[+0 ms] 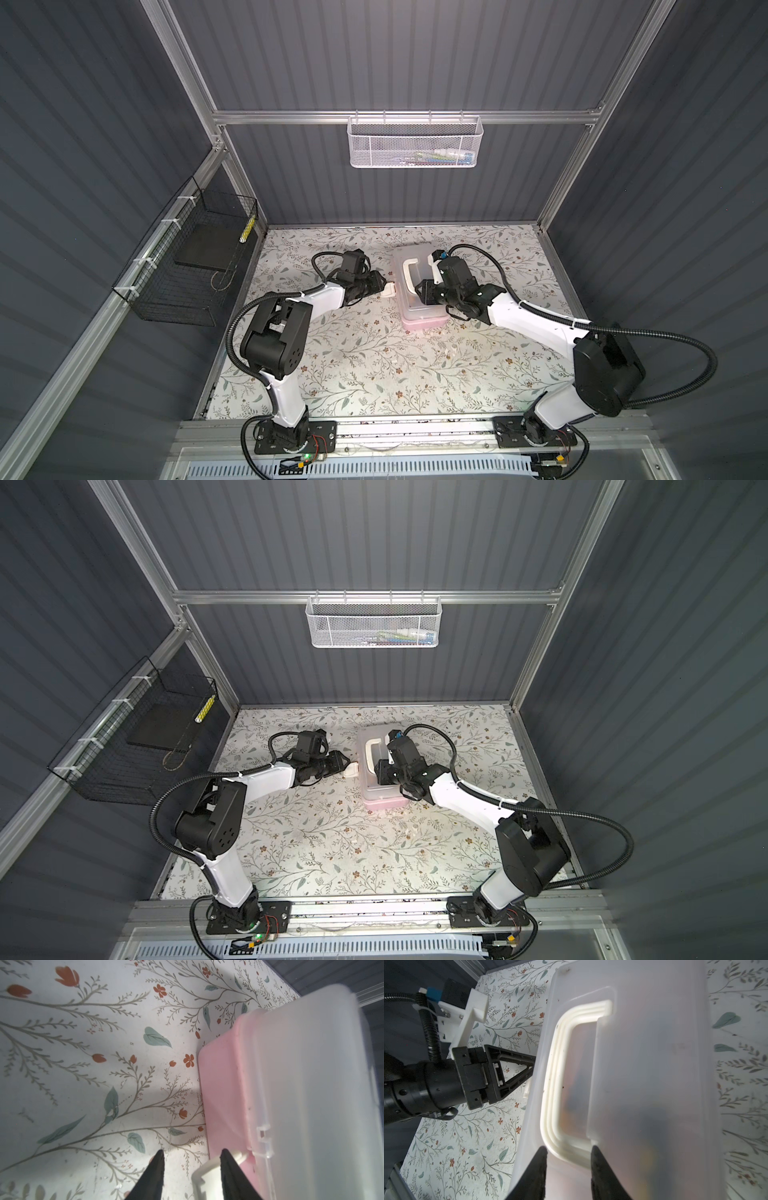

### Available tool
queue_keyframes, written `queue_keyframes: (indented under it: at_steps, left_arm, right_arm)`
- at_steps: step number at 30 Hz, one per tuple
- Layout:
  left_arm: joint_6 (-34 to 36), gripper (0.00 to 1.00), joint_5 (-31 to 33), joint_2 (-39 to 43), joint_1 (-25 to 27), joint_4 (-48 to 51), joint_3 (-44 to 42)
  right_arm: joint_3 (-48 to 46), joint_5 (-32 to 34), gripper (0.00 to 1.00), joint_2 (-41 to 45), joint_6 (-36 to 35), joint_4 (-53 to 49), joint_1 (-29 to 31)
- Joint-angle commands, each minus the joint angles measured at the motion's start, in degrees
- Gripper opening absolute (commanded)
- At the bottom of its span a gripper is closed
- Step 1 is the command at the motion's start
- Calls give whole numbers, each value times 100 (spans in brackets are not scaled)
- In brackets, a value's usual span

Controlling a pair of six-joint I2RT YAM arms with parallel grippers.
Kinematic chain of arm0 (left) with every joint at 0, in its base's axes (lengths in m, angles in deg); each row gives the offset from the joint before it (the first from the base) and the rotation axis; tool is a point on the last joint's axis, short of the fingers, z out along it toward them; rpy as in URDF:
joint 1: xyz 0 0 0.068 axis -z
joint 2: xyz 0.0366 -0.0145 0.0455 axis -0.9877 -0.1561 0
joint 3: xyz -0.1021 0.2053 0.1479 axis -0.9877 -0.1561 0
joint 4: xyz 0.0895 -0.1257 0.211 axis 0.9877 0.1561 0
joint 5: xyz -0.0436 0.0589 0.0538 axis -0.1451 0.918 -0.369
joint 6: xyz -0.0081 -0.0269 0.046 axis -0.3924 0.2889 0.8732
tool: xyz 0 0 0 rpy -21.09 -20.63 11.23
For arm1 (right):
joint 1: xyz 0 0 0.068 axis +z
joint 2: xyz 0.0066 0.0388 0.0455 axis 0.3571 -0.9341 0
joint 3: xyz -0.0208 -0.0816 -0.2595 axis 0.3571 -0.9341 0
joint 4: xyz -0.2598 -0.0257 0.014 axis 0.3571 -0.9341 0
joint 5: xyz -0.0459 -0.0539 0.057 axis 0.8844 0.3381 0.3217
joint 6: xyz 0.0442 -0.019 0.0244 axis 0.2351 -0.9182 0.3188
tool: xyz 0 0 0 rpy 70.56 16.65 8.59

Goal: Pack the tool kit
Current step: 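Press the lid down with the right gripper while left gripper moves to the latch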

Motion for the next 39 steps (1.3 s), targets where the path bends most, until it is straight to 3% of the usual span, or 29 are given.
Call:
queue_keyframes:
  at_steps: [1, 13, 29, 39]
  left_arm:
    - [-89, 45, -361, 152, 14, -151, -158]
    - [-437, 41, -529, 366, 9, -680, -754]
    - [-580, 18, -1012, 206, -6, -754, -599]
    - [-699, 16, -1202, 359, -17, -815, -586]
  right_arm:
    - [-79, -129, 38, -215, 98, -470, -44]
    - [-85, -363, 38, -323, 157, -465, -122]
    - [-103, -272, 38, -314, 151, -485, -138]
    - [-161, -226, 38, -293, 152, -438, -143]
